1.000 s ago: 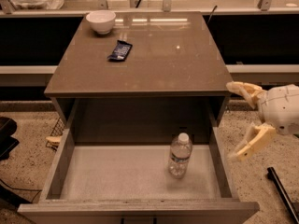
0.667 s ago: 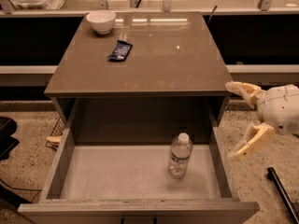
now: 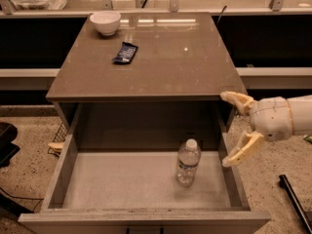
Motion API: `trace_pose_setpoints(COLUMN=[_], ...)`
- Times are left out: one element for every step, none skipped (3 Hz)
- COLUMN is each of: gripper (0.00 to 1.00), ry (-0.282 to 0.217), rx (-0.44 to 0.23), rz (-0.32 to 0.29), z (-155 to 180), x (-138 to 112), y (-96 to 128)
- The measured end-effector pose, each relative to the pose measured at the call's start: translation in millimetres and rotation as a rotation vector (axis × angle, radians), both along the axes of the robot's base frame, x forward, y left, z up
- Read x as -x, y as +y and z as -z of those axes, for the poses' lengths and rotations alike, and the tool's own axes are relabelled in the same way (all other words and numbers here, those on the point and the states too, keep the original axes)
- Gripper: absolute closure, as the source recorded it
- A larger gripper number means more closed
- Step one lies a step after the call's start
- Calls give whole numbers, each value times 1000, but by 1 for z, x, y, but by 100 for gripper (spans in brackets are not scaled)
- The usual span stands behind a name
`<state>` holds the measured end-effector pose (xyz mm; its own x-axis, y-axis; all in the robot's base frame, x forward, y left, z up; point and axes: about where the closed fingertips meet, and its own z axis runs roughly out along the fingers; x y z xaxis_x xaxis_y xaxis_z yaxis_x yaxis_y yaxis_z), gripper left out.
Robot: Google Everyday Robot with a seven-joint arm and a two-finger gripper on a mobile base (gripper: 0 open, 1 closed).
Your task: Pick water bottle from top drawer and place on counter
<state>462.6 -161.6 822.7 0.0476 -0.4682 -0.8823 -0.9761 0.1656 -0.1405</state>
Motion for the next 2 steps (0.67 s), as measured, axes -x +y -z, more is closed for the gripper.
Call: trace_pose_setpoints(gripper=[0,0], ry=[19,24], rx=[-92,-156], rz=[-47,-84], z=[44,71], x=[-9,-2], y=[5,7])
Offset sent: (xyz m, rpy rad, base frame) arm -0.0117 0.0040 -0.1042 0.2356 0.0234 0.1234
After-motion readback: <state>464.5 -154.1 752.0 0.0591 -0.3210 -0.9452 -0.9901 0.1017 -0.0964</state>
